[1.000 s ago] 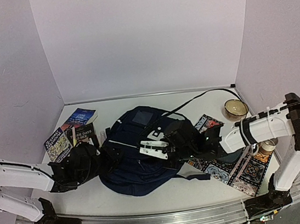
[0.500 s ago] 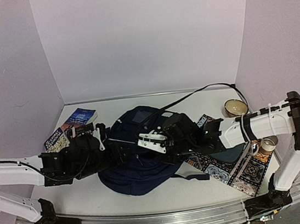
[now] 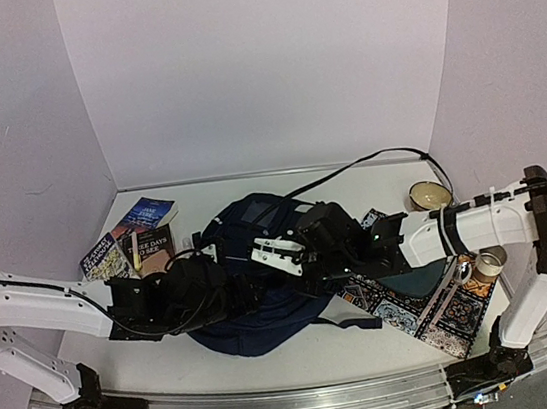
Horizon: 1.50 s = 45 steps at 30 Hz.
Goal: Pack the student bag
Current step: Pick up the upper front pocket of the student bag, then unzip the upper front pocket of the student bag.
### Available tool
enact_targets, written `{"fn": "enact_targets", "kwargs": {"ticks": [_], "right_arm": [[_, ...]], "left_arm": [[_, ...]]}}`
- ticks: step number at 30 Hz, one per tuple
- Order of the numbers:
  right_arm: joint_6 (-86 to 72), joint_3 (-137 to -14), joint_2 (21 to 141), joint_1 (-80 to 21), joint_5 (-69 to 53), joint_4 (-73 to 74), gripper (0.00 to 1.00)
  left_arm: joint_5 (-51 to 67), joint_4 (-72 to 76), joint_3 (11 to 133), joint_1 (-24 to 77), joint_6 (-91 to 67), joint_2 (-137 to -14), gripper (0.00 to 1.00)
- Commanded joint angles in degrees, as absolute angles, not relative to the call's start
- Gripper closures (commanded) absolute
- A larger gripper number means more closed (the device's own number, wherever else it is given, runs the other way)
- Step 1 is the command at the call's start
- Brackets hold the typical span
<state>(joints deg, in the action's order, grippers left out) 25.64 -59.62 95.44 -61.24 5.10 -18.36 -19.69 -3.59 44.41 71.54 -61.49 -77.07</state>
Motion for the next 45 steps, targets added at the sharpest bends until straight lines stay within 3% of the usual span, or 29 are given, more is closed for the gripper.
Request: {"fn": "enact_targets", "kwargs": {"ticks": [1, 18, 24, 30, 40, 45], "right_arm": [[23.08, -63.28, 94.57, -60.66, 4.56, -22.85, 1.0], [23.11, -62.85, 93.1, -60.71, 1.82, -22.76, 1.0], [24.32, -61.07, 91.45, -60.06, -0.62, -22.76, 1.0], [25.51, -59.07, 87.47, -57.46, -7.11, -22.76, 1.0], [26.48, -57.93, 83.73, -53.41, -15.23, -22.76, 1.0], [23.65, -59.89, 86.3, -53.26, -13.89, -22.76, 0.96]], "left_arm": [[-20.7, -4.3, 46.55, 71.84, -62.64, -79.47, 0.57], [-27.04, -6.65, 48.52, 71.81, -60.12, -81.45, 1.0], [-32.35, -11.87, 47.54, 71.81, -58.51, -77.13, 1.0], [-40.76, -26.71, 47.0, 69.6, -59.32, -72.47, 1.0], [-39.0, -28.86, 40.1, 54.24, -52.71, -65.47, 1.0], [-30.1, -24.61, 42.45, 52.94, -45.76, -66.2, 1.0]]}}
